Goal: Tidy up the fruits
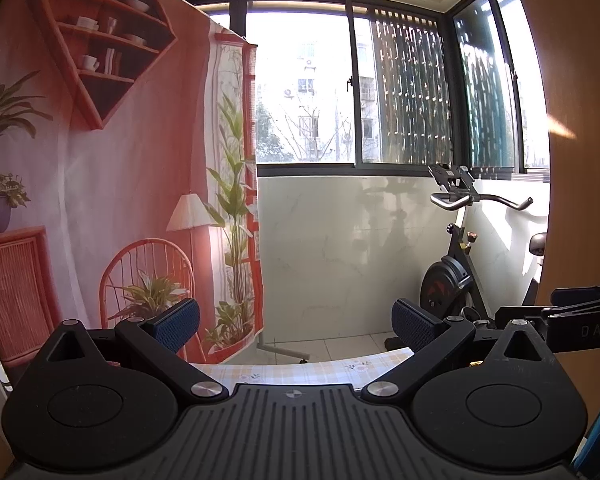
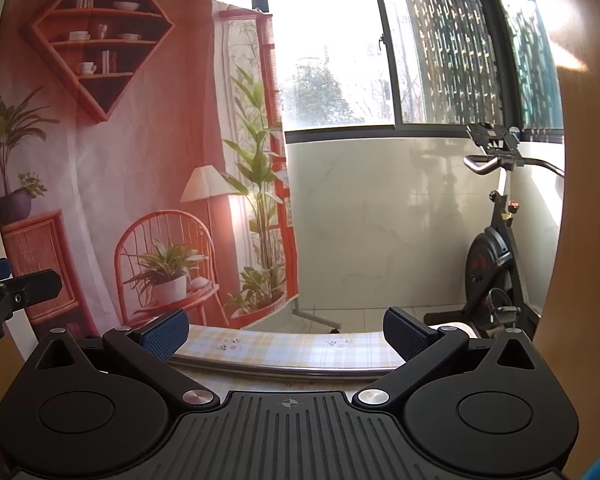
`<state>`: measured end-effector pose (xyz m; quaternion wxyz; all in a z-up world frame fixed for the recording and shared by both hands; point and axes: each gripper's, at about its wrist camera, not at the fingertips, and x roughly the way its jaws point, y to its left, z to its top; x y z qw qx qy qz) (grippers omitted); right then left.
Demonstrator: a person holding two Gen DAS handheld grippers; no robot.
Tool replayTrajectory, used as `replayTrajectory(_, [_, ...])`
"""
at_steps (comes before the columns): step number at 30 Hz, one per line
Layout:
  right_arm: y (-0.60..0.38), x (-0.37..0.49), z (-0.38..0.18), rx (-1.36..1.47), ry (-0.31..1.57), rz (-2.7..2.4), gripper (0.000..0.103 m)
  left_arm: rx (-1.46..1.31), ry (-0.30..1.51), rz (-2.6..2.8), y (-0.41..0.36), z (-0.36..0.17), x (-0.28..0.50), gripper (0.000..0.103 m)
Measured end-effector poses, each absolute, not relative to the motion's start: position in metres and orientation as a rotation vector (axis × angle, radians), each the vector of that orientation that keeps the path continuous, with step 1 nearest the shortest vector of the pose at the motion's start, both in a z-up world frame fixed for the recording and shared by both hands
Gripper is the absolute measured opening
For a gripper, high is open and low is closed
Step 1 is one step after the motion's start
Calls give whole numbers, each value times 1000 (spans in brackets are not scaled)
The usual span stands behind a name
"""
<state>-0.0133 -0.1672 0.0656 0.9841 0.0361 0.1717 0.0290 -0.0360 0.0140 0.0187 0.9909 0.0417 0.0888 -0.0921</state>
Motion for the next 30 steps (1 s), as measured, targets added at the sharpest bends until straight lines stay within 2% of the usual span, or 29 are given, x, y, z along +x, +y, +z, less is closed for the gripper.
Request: replayTrajectory(30, [-168, -12, 63, 86, 359, 48, 103, 72, 188, -199, 13, 17, -36, 103])
